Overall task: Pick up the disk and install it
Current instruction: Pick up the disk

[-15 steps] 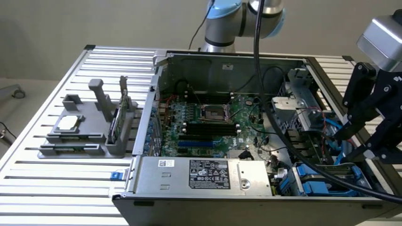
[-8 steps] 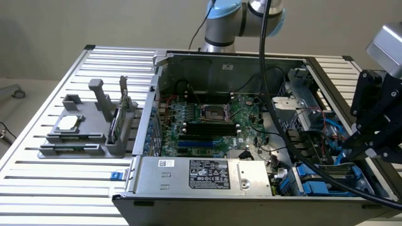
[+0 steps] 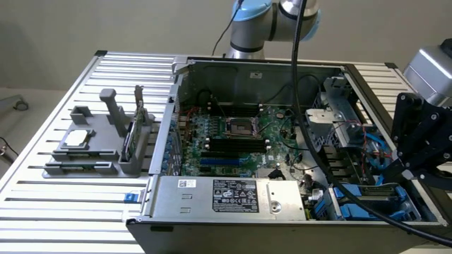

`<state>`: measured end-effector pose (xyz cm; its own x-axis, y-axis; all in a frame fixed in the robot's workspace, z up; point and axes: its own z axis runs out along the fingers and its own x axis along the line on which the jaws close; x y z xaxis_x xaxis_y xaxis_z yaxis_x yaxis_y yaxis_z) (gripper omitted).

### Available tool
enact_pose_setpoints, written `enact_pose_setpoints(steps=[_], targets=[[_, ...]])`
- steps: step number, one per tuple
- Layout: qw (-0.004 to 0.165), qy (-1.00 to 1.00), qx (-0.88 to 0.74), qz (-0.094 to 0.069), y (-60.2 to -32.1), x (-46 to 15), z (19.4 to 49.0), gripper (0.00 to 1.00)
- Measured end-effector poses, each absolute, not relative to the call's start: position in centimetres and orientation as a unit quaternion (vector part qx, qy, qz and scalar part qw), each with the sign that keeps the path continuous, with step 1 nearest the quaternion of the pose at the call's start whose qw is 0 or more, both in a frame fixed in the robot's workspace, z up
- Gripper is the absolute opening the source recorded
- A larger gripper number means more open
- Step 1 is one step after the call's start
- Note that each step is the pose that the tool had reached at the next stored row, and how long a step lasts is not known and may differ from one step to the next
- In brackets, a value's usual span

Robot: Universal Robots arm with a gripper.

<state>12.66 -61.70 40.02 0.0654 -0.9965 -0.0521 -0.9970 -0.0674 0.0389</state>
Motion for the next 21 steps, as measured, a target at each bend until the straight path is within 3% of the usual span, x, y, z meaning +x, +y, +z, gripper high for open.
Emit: enact_pose_setpoints(steps=[21], targets=[[0.003, 0.662, -0.749, 0.032, -60.6, 13.6, 36.2, 0.11]])
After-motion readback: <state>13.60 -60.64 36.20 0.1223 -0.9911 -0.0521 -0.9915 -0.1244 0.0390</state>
